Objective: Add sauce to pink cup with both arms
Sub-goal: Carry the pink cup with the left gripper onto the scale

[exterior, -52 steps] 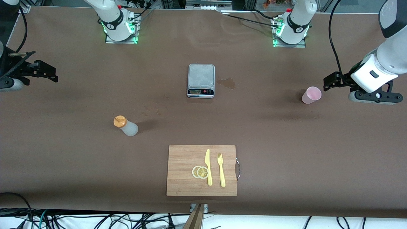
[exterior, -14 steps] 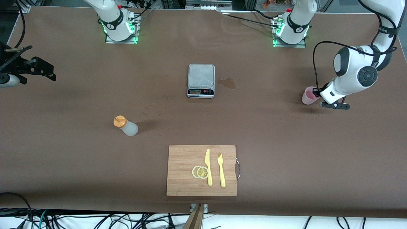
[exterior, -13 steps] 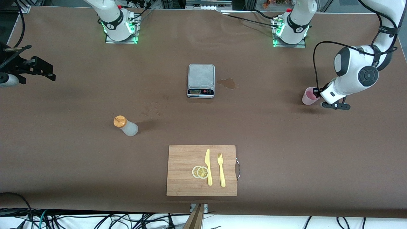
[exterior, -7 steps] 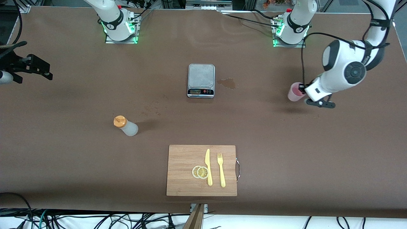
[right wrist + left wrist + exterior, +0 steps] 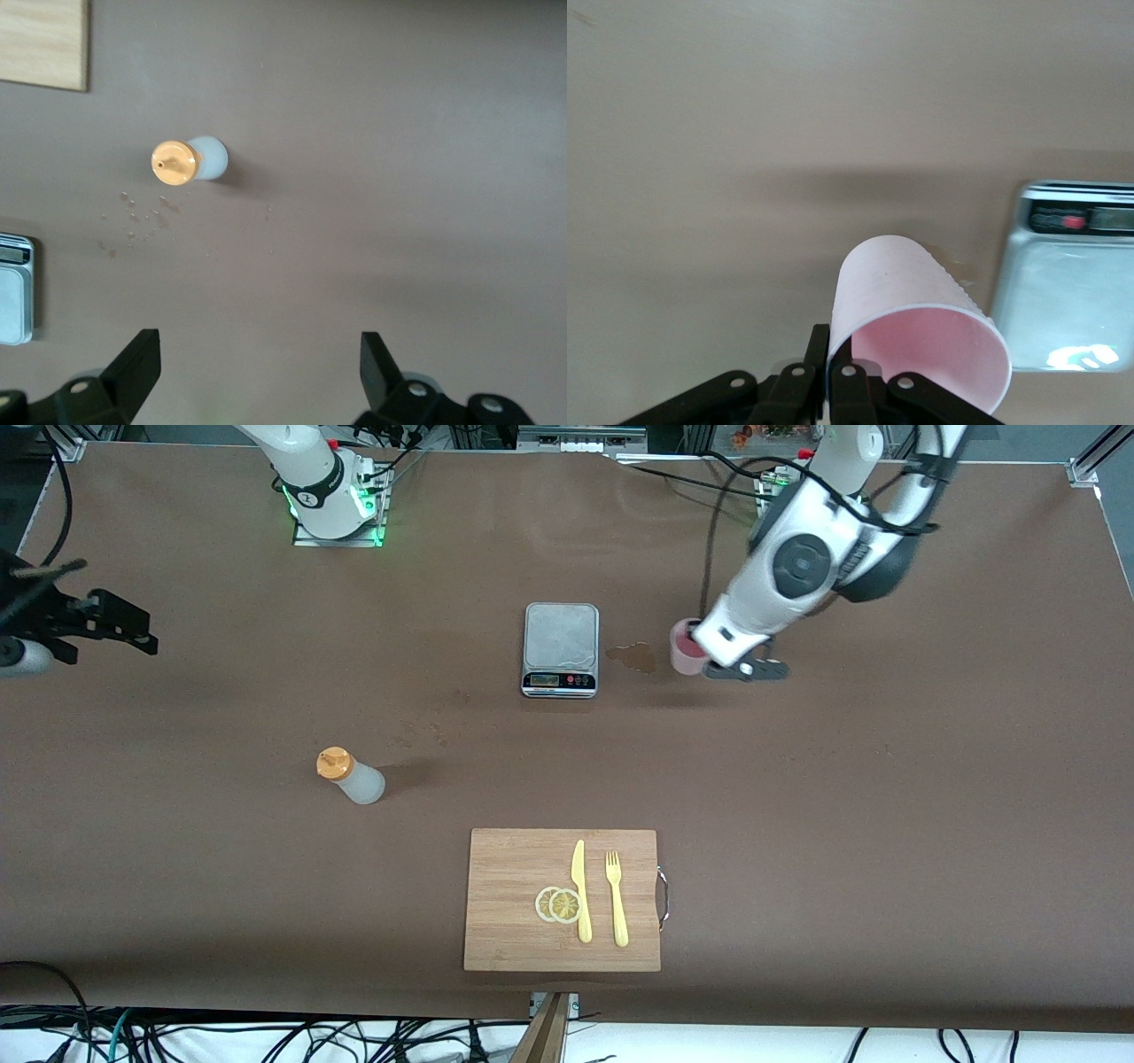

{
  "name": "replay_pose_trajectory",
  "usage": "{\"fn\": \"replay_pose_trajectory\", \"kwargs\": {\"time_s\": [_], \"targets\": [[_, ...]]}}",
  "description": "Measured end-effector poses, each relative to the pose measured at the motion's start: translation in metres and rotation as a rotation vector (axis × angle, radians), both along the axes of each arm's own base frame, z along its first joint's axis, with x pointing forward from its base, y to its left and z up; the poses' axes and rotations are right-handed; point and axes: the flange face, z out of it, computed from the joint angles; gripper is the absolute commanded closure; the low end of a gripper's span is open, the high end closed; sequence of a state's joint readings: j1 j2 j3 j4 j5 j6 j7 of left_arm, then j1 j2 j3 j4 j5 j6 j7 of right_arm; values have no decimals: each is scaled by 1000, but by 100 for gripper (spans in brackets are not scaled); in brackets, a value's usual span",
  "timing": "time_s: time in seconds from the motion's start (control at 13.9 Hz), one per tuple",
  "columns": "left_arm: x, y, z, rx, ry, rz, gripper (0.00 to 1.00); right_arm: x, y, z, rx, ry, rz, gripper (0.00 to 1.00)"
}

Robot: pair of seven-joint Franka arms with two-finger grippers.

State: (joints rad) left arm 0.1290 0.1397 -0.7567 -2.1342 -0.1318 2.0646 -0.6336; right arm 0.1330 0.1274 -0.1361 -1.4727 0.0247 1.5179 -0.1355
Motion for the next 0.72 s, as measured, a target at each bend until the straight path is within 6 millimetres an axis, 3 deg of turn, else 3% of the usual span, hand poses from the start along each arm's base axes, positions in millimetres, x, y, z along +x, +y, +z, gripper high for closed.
{"fn": "replay_pose_trajectory", "kwargs": {"time_s": [0.14,0.29,0.43,0.65,0.72], "targets": [[-19,-63,4,-10,29,66,100,9,1,-20,-5,32,-1,0],[-41,-112,-13,24,43,81,100,10,0,-21,-6,33,-2,0],[-51,-140,-41,30,55,99,100,9,-1,-14,-5,20,-3,0],[-46,-153,-69,-3,94,114,100,6,-7,-5,-2,4,13,0],[-44,-155,-73,-9,102,119,29,5,-9,-3,1,1,28,0]]}}
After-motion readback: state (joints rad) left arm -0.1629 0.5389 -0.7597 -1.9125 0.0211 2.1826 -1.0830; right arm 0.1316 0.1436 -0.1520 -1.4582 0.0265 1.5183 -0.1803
